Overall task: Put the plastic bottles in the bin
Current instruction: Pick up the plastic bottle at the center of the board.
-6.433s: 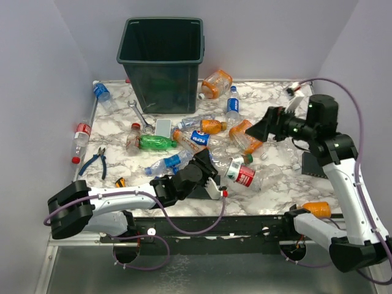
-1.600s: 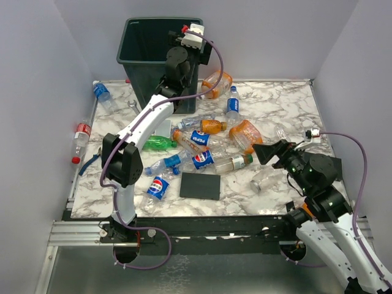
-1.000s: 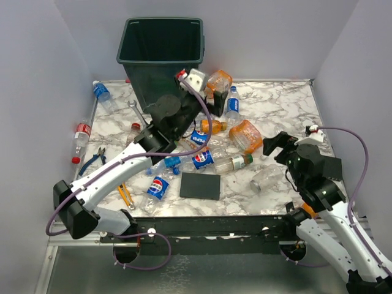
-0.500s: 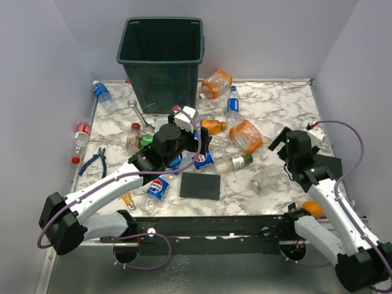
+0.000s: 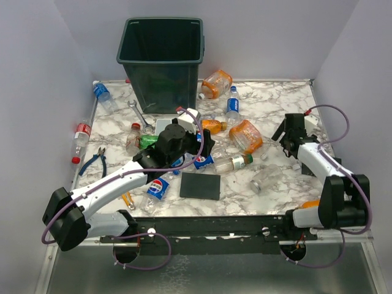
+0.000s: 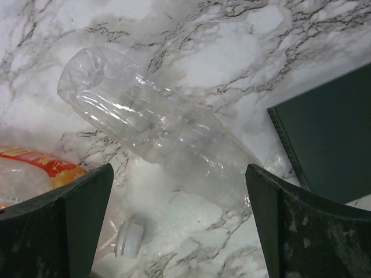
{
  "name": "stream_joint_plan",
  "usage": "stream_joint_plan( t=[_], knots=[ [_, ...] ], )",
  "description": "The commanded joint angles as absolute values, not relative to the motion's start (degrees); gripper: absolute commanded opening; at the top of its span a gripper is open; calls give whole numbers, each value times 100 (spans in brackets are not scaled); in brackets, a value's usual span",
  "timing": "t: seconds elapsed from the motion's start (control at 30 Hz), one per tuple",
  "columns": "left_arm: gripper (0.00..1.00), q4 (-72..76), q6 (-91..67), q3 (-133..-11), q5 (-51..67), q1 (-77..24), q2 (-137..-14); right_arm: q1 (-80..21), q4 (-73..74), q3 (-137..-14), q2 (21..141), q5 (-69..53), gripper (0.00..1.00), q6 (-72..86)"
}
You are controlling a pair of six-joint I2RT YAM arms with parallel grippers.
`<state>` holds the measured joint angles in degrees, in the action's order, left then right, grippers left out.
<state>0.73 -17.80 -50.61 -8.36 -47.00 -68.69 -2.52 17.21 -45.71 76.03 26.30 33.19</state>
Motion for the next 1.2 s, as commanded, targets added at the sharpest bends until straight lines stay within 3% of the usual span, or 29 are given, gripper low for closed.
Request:
stream_joint_plan(
  t=[0.0,0.2,0.43,0.67,0.97,1.17],
  knots=[
    [99,12,-1784,-5116,-631,-4717,-6699,-221,1315,-4882,8260,2537,100,2760],
    [99,18,-1747,-5099,-615,-4711,-6669,-208,1320,-5041,8976,2700,99,2512],
    [99,18,-1720,-5073,-643,-4717,-6679,-167,1278,-5195,9433,2515,90,2429],
    [99,35,-1738,-5054,-683,-4717,-6761,-158,1215,-5215,9236,2408,58,2497],
    [99,192,-2000,-5045,-991,-4718,-6899,-172,1387,-5192,7331,1577,45,3010],
    [99,1379,-2614,-4746,-793,-4703,-6543,-176,168,-4242,4766,-912,44,3315]
  ],
)
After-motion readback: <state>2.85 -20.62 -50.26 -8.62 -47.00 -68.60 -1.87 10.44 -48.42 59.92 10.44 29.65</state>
